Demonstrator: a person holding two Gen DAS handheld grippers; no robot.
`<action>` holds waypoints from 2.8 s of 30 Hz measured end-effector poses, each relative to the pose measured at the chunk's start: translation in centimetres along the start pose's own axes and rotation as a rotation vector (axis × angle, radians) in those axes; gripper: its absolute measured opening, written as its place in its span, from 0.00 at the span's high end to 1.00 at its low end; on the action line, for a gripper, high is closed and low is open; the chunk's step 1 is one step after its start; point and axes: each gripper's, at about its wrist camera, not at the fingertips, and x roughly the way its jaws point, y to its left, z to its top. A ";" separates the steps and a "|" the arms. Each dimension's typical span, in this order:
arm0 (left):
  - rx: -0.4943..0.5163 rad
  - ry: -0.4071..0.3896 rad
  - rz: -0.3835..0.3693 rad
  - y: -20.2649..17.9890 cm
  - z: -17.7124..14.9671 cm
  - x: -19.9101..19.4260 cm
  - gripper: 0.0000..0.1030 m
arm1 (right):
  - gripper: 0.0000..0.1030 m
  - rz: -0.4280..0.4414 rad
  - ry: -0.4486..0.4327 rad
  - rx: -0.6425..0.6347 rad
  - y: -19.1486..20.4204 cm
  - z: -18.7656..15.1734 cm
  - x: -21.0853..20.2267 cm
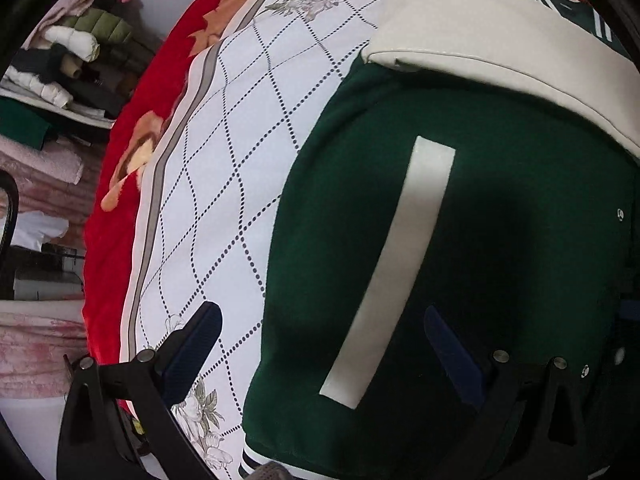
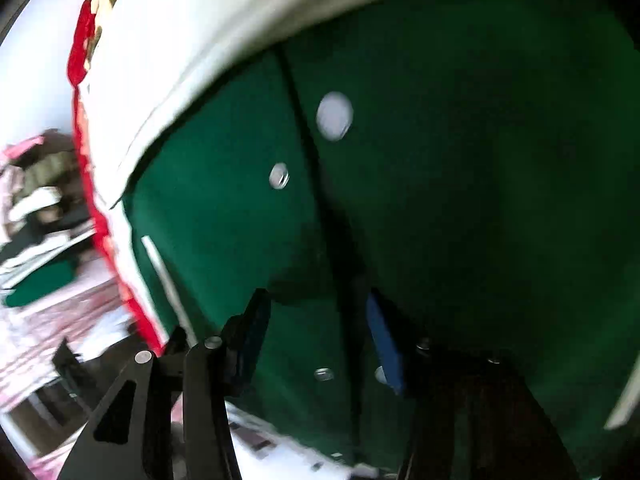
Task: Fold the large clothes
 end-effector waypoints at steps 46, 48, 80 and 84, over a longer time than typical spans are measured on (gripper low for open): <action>0.296 -0.152 0.094 -28.6 -12.5 -16.7 0.00 | 0.12 -0.349 -0.214 -0.195 -26.1 -0.4 -22.6; 0.345 -0.160 0.068 -32.1 -14.5 -18.0 0.00 | 0.12 -0.369 -0.240 -0.177 -29.0 0.6 -26.0; 0.178 -0.147 -0.141 -31.0 -12.7 -16.4 0.92 | 0.20 0.468 -0.205 -0.160 -19.8 20.6 -16.0; 0.159 -0.159 -0.207 -28.3 -12.1 -17.2 0.92 | 0.80 0.314 -0.222 -0.152 -16.5 20.0 -15.9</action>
